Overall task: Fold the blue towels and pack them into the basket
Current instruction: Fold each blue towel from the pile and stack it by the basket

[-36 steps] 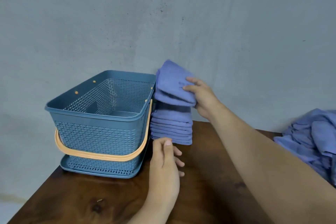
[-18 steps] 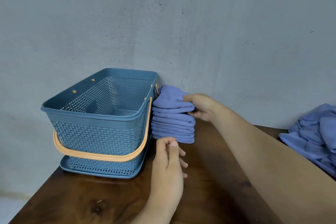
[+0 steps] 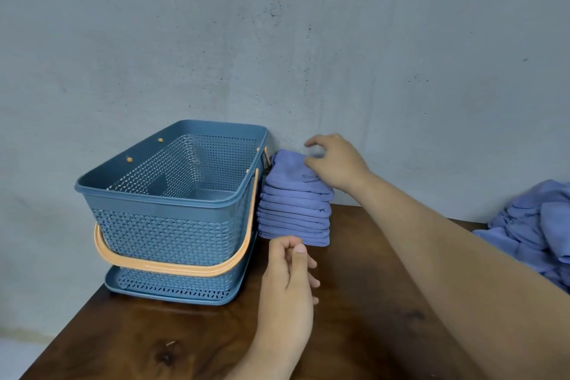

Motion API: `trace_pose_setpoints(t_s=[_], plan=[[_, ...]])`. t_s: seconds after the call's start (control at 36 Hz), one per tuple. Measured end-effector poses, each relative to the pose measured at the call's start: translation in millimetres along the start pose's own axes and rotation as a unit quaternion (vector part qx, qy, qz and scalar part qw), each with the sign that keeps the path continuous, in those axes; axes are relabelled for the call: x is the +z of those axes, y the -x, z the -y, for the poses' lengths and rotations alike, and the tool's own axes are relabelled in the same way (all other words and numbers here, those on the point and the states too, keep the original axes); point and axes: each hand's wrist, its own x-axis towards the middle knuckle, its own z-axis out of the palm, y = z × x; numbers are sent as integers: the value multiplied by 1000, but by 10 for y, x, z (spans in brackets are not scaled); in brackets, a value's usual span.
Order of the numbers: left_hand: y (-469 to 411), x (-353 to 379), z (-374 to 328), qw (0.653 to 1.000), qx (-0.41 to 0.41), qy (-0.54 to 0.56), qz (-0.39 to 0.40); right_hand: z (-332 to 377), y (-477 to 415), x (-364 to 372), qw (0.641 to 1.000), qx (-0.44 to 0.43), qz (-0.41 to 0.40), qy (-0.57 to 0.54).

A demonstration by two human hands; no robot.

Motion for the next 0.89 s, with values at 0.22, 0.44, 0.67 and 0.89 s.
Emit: trace_pose_setpoints(t_s=[0.22,0.44,0.67,0.89], plan=[[17,13,-7,1000,5,-5,1,225,-220,465,980,-86,172,47],[11,4,34,1000,5,-21,9,162,-190,686,967,-55,212,130],[13,1,38,999,12,-40,11,246,29,337,977,-93,152,114],[83,22,2,991,57,-111,56,-451,1456,-454,992,-99,56,48]])
